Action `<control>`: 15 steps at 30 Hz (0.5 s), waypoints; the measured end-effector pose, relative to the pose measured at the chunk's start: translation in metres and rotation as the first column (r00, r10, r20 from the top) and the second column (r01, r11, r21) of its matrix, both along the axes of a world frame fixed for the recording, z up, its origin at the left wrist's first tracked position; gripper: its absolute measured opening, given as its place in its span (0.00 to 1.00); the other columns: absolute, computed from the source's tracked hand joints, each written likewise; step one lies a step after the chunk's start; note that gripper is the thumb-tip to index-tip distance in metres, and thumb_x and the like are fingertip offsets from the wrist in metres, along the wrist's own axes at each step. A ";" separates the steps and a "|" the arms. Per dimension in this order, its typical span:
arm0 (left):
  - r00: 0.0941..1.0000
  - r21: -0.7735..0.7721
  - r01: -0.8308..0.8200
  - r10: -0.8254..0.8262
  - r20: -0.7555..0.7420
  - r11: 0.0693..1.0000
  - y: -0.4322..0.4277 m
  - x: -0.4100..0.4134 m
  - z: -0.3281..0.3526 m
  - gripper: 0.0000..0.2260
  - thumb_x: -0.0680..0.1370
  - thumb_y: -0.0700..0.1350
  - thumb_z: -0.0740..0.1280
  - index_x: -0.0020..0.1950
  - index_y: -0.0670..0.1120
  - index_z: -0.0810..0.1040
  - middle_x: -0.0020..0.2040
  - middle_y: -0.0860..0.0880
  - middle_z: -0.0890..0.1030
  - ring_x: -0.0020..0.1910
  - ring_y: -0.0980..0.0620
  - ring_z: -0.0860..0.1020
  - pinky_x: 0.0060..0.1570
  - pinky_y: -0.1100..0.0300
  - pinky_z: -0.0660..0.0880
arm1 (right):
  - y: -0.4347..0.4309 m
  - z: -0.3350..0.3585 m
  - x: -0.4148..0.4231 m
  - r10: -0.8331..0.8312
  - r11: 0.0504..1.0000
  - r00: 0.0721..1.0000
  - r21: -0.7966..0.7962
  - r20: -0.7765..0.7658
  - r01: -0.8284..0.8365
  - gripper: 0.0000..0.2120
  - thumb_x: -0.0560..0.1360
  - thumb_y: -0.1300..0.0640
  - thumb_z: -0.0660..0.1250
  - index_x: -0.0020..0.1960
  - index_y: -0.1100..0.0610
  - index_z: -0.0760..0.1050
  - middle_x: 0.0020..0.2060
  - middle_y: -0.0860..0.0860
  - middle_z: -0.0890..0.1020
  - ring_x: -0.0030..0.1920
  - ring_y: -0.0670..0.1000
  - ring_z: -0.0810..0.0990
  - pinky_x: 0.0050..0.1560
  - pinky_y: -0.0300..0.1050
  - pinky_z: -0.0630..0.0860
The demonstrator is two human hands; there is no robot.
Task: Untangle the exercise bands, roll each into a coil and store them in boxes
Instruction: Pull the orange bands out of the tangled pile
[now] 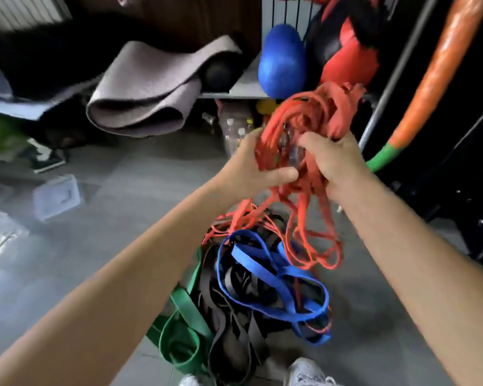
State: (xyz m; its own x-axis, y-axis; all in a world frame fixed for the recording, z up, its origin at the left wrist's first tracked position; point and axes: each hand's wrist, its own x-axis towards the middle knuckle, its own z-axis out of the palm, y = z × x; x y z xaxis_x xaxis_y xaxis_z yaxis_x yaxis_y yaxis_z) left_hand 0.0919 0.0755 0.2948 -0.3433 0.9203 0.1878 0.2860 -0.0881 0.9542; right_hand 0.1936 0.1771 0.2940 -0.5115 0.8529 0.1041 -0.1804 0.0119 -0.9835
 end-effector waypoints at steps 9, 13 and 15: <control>0.946 -0.180 -0.123 0.170 0.275 0.976 0.002 0.082 -0.014 0.14 0.72 0.37 0.73 0.55 0.43 0.74 0.43 0.46 0.81 0.37 0.54 0.80 0.37 0.58 0.78 | -0.019 0.086 0.036 0.005 0.965 1.000 0.261 -0.004 -0.004 0.18 0.62 0.59 0.69 0.51 0.49 0.76 0.38 0.44 0.82 0.40 0.44 0.82 0.43 0.41 0.78; 0.912 -0.205 -0.237 0.291 0.291 0.949 0.029 0.094 0.010 0.04 0.76 0.37 0.66 0.43 0.45 0.75 0.35 0.46 0.80 0.30 0.53 0.78 0.33 0.57 0.77 | 0.003 0.093 0.081 -0.130 0.926 0.991 0.361 0.028 0.111 0.20 0.66 0.63 0.69 0.55 0.48 0.72 0.41 0.40 0.79 0.38 0.32 0.79 0.40 0.27 0.73; 0.915 -0.129 -0.265 0.291 0.278 0.956 0.052 0.100 0.032 0.08 0.76 0.34 0.64 0.40 0.46 0.73 0.28 0.50 0.77 0.26 0.55 0.76 0.32 0.59 0.76 | 0.016 0.104 0.099 -0.206 0.904 0.978 0.380 -0.017 0.197 0.20 0.66 0.60 0.69 0.56 0.49 0.71 0.41 0.39 0.78 0.38 0.30 0.77 0.42 0.26 0.72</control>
State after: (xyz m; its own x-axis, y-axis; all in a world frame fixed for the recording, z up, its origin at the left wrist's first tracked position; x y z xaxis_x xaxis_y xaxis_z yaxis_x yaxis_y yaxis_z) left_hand 0.1920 0.1280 0.3273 -0.6151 0.7877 -0.0351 -0.0039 0.0415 0.9991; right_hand 0.2929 0.1928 0.3975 -0.3391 0.8374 0.4286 -0.1123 0.4163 -0.9022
